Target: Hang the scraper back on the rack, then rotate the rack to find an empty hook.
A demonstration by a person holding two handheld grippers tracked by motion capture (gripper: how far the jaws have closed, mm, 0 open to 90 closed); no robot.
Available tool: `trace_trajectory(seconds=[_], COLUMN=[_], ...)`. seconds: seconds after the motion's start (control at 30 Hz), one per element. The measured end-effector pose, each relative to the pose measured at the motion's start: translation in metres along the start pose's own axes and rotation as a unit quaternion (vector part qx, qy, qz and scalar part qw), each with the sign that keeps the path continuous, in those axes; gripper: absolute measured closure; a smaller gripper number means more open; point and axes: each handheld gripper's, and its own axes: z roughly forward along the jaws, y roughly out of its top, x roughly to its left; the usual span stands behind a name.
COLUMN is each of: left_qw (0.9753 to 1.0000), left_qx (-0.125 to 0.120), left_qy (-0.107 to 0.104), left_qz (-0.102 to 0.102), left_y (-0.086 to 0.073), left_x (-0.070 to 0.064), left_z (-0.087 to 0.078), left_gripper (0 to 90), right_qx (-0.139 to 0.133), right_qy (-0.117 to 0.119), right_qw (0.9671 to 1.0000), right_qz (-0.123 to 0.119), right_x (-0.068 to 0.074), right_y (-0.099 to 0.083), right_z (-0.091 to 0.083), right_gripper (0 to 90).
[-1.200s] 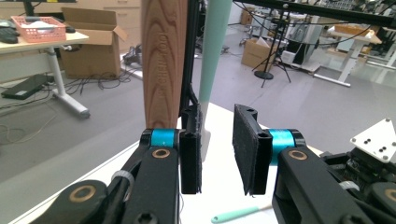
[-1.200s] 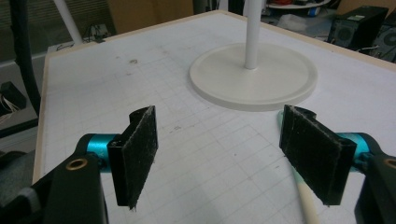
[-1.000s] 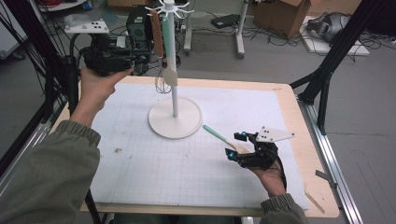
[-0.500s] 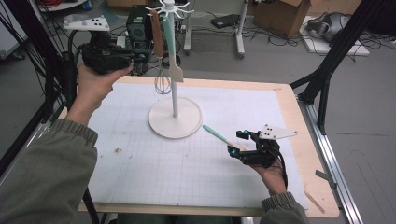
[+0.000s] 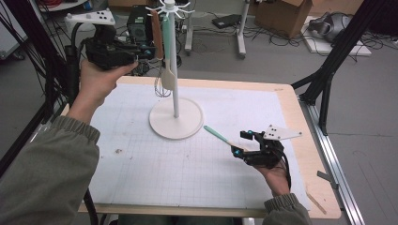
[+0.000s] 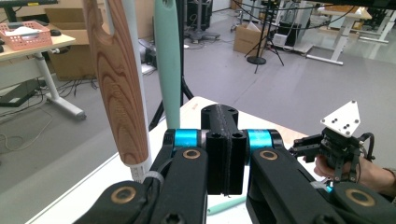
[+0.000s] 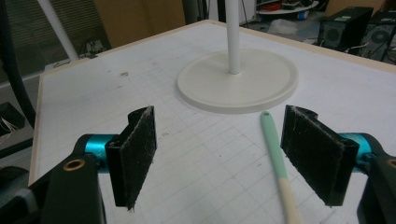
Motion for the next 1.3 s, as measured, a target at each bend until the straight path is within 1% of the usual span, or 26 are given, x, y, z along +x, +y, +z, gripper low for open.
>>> trace_trajectory(seconds=[0.17,0.3,0.33,0.4,0.43,0.5,0.53,0.7,0.8,0.93,1.0,1.07,1.1,1.2,1.3], left_qw=[1.0000,1.0000,1.0000,1.0000,1.0000,1.0000,1.0000,1.0000,0.9999,0.9997,0.9998,0.9998,0.9997,0.9996,0.9993], left_qx=[-0.004,-0.001,-0.001,-0.001,-0.002,-0.003,-0.007,-0.005,-0.011,-0.015,-0.013,-0.015,-0.019,-0.022,-0.030], left_qy=[-0.001,-0.003,-0.003,-0.004,-0.005,-0.004,-0.005,-0.003,-0.008,-0.016,-0.012,-0.011,-0.009,-0.005,0.002], left_qz=[-0.001,-0.003,-0.004,-0.003,-0.001,-0.001,-0.001,-0.001,-0.009,-0.008,-0.006,-0.007,-0.011,-0.015,-0.021], left_y=[0.002,0.004,0.005,0.009,0.014,0.016,0.019,0.025,0.030,0.037,0.040,0.043,0.044,0.044,0.044], left_x=[-0.001,-0.002,-0.002,-0.003,-0.003,-0.004,-0.005,-0.006,-0.006,-0.006,-0.006,-0.006,-0.006,-0.005,-0.004], left_z=[0.001,0.004,0.005,0.006,0.008,0.009,0.011,0.015,0.018,0.023,0.026,0.028,0.031,0.031,0.031], left_gripper=[89.7,89.7,89.7,89.8,89.7,89.8,89.7,89.8,89.9,89.8,89.8,89.9,89.8,89.8,89.8], right_qx=[0.000,-0.001,0.000,0.001,0.001,-0.001,-0.001,0.002,0.004,0.007,0.014,0.014,0.014,0.008,0.006], right_qy=[-0.001,-0.002,0.000,-0.001,-0.001,-0.001,-0.001,0.000,0.003,0.003,0.004,0.004,0.003,0.001,0.001], right_qw=[1.0000,1.0000,1.0000,1.0000,1.0000,1.0000,1.0000,1.0000,1.0000,1.0000,0.9999,0.9999,0.9999,1.0000,1.0000], right_qz=[-0.001,-0.004,0.001,0.001,0.000,0.000,0.000,-0.001,-0.001,-0.002,-0.001,-0.004,-0.002,-0.002,-0.002], right_x=[0.000,0.001,0.001,0.000,0.000,0.001,0.000,0.000,0.001,0.000,0.001,0.001,0.001,0.001,0.001], right_y=[0.000,0.000,0.000,0.000,0.000,0.000,0.000,0.000,-0.001,-0.002,-0.002,-0.002,-0.002,-0.002,-0.002], right_z=[0.001,0.001,0.000,0.000,0.000,0.000,0.000,0.001,0.002,0.004,0.005,0.005,0.005,0.003,0.002], right_gripper=[26.0,26.1,26.1,26.0,26.1,26.0,26.1,26.1,26.1,26.1,26.1,26.1,26.1,26.1,26.1])
